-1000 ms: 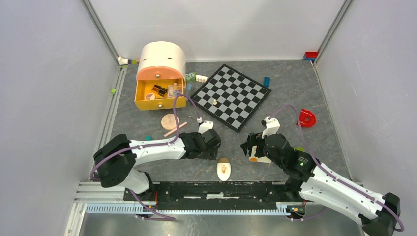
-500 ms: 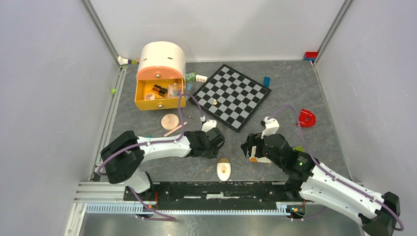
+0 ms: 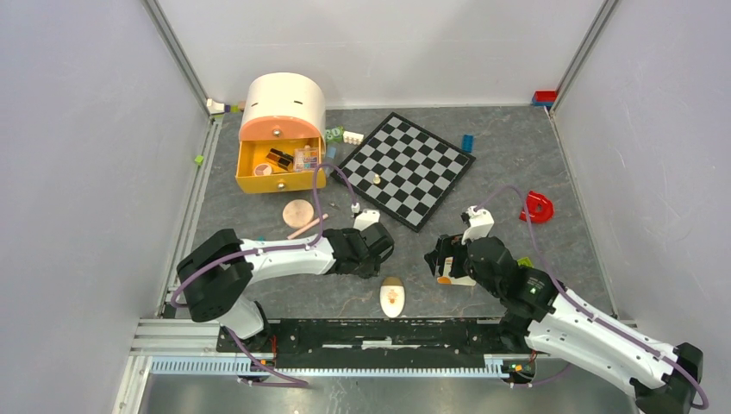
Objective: Organize the makeup
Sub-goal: Pick up the makeup from the center of the board.
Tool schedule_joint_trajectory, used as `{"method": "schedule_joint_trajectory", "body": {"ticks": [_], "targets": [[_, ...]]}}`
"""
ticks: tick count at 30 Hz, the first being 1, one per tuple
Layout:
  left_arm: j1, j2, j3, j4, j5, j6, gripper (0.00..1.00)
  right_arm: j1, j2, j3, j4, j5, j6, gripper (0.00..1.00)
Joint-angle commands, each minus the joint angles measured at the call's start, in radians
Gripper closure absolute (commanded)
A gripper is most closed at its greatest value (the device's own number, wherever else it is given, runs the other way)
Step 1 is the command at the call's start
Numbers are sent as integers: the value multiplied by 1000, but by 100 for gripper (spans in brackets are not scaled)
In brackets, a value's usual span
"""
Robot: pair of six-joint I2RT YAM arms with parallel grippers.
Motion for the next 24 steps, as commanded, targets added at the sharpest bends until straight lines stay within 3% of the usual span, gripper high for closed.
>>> {"method": "schedule_joint_trajectory", "body": {"ticks": [1,7,11,17,24], "targets": [[3,-63,55,-61,-19,-21,59,-3,-5,19,-25,38,-17,13],[16,-127,189,-231,-77,53,60,-4,19,26,-18,36,-25,13],[108,-186,285,-311,-46,134,60,-3,32,38,-19,34,-22,13],[398,-268,419,-366,59,298,59,-4,19,30,-22,43,-10,13],[712,-218,600,-393,204,432,59,-4,48,45,-25,28,-17,13]]}}
